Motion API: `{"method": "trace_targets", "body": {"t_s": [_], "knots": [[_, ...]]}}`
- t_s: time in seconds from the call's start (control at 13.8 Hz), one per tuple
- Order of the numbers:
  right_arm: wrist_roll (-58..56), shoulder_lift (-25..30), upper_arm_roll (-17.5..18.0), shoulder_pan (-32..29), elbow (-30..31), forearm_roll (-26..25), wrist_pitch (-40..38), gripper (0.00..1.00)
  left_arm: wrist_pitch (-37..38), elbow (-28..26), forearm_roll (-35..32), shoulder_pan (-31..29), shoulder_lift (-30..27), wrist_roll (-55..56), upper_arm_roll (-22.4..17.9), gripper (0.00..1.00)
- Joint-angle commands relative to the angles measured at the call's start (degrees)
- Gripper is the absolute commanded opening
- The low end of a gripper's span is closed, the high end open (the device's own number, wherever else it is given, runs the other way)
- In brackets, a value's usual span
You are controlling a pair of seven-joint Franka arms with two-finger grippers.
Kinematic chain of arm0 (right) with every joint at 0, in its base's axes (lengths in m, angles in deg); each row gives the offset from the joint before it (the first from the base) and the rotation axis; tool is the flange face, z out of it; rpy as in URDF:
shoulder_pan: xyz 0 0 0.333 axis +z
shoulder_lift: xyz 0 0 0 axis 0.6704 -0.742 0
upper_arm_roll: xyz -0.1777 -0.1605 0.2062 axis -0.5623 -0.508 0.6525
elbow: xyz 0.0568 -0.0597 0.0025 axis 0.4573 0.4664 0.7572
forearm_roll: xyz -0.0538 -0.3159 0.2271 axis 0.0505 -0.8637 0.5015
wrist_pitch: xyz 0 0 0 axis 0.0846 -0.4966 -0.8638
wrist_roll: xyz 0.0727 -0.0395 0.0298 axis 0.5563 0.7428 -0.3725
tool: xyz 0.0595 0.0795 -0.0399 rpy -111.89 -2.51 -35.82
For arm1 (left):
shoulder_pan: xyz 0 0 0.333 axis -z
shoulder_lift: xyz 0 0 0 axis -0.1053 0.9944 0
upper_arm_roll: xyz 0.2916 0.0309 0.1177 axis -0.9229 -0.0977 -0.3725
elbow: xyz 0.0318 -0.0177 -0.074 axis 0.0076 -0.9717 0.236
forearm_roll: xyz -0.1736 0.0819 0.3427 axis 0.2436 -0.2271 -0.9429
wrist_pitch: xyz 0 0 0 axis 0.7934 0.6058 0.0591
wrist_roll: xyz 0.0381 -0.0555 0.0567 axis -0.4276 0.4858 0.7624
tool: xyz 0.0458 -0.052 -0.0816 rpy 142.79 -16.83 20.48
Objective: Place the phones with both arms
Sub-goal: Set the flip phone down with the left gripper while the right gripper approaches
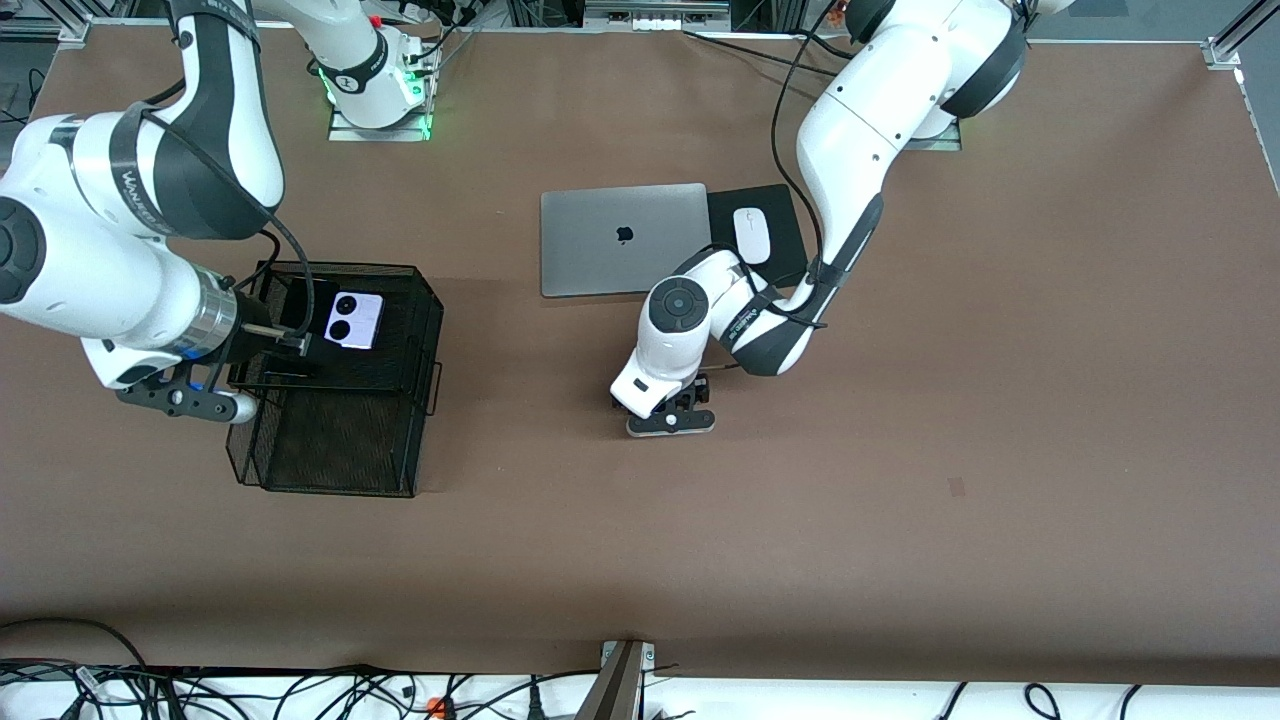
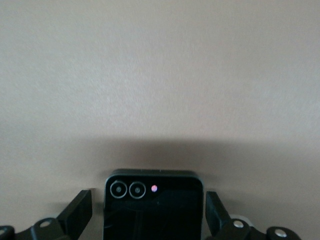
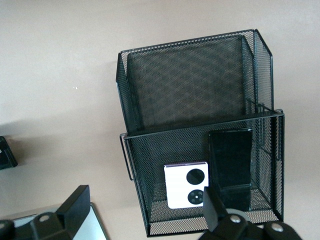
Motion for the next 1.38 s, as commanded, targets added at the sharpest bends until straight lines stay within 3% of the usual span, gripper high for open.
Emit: {"method": "trace_targets", "body": {"t_s": [0.0, 0.22, 0.44, 0.65, 0.94, 1.31], "knots": [[-0.5, -1.5, 0.5, -1.4, -2.9, 1.5, -2.0, 0.99, 1.2, 3.0, 0.1, 0.3, 0.4, 1.1, -1.0, 1.00], [-0.1, -4.7, 0.5, -1.6, -8.8, 4.2, -5.2, 0.99, 6.6, 3.4, 1.8, -3.5, -1.7, -1.9, 0.2, 1.00], [4.7, -7.5, 0.9, -1.7, -13.3, 6.1, -6.7, 0.99, 14.3, 3.0, 7.0, -8.7, -5.8, -12.2, 1.2, 1.00], [10.3, -11.0, 6.9, -1.5, -17.5, 7.3, -4.0, 0.99, 23.2, 2.2, 8.4, -13.9, -8.9, -21.0, 1.2, 1.00], [14.1, -15.7, 14.4, 0.0, -19.2, 6.6, 5.5, 0.99, 34.2, 2.0, 8.4, -22.4, -12.0, -34.2, 1.2, 1.00], [22.0, -23.3, 14.6, 10.2, -18.9, 5.7, 22.5, 1.00, 44.3, 0.1, 8.4, -36.9, -18.4, -57.6, 1.1, 1.00]]}}
